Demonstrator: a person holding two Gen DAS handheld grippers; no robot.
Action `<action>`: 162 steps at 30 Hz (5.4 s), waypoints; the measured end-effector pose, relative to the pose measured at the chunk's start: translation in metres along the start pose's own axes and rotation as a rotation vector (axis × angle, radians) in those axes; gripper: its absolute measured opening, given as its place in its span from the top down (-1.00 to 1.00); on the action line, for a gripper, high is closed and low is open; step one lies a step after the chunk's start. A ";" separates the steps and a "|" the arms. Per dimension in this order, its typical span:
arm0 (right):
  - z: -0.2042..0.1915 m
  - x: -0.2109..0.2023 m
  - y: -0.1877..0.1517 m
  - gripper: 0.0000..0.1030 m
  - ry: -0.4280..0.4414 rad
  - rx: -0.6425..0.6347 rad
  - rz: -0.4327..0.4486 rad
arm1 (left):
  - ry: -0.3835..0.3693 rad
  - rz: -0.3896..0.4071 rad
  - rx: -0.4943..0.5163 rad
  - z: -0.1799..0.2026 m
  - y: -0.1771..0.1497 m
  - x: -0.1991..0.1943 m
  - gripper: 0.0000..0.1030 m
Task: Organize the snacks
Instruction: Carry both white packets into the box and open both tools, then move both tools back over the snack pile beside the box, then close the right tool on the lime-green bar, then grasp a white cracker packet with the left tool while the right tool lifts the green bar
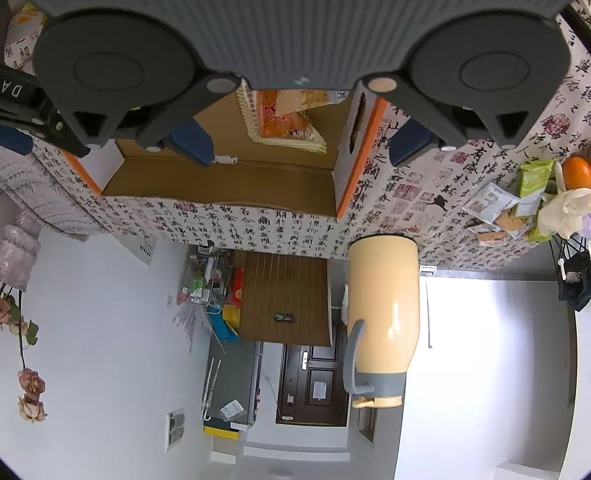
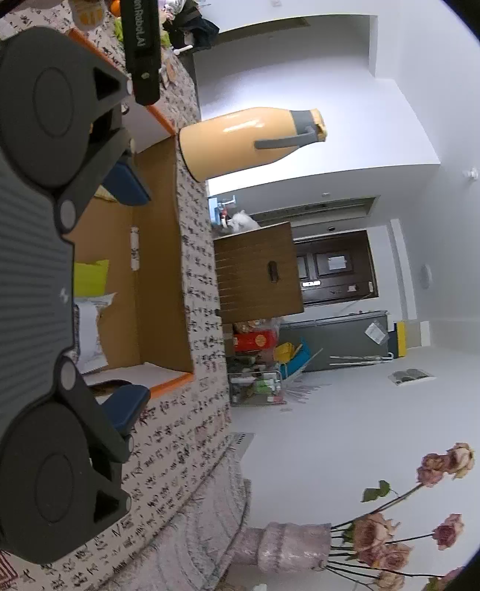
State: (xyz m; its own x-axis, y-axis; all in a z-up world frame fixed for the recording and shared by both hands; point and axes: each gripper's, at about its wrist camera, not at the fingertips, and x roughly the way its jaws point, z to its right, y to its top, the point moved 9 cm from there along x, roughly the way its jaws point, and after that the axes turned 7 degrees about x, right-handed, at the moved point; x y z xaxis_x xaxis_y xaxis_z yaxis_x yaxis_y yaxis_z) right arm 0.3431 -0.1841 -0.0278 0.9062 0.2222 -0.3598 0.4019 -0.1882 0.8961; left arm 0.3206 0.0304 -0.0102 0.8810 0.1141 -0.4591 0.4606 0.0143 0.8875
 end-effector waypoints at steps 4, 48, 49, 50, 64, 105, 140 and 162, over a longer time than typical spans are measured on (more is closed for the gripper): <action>-0.001 -0.012 0.010 -1.00 -0.006 -0.005 0.025 | -0.003 0.019 0.005 0.002 0.007 -0.013 -1.00; 0.055 -0.131 -0.087 -1.00 -0.072 -0.083 -0.141 | 0.016 -0.062 0.016 -0.051 -0.118 -0.099 -1.00; 0.056 -0.131 -0.089 -1.00 -0.075 -0.082 -0.147 | 0.014 -0.065 0.010 -0.052 -0.120 -0.097 -1.00; 0.057 -0.131 -0.091 -1.00 -0.076 -0.080 -0.152 | 0.012 -0.064 0.007 -0.053 -0.120 -0.095 -1.00; 0.058 -0.127 -0.099 -1.00 -0.107 -0.109 -0.190 | 0.006 -0.044 -0.013 -0.052 -0.128 -0.087 -1.00; 0.101 -0.120 -0.111 0.33 -0.014 0.070 -0.276 | 0.020 -0.074 -0.032 -0.056 -0.133 -0.082 -1.00; 0.053 -0.204 -0.116 0.34 0.081 0.118 -0.106 | -0.143 -0.270 0.013 0.005 -0.179 -0.133 -0.21; 0.039 -0.211 -0.111 0.34 0.100 0.095 -0.086 | -0.165 -0.146 0.054 0.011 -0.151 -0.163 0.23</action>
State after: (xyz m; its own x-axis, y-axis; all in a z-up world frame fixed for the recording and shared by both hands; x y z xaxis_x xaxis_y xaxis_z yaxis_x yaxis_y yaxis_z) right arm 0.1124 -0.2471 -0.0617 0.8524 0.3343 -0.4022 0.4923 -0.2534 0.8328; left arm 0.1084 -0.0015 -0.0701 0.8081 -0.0493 -0.5870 0.5860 -0.0348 0.8096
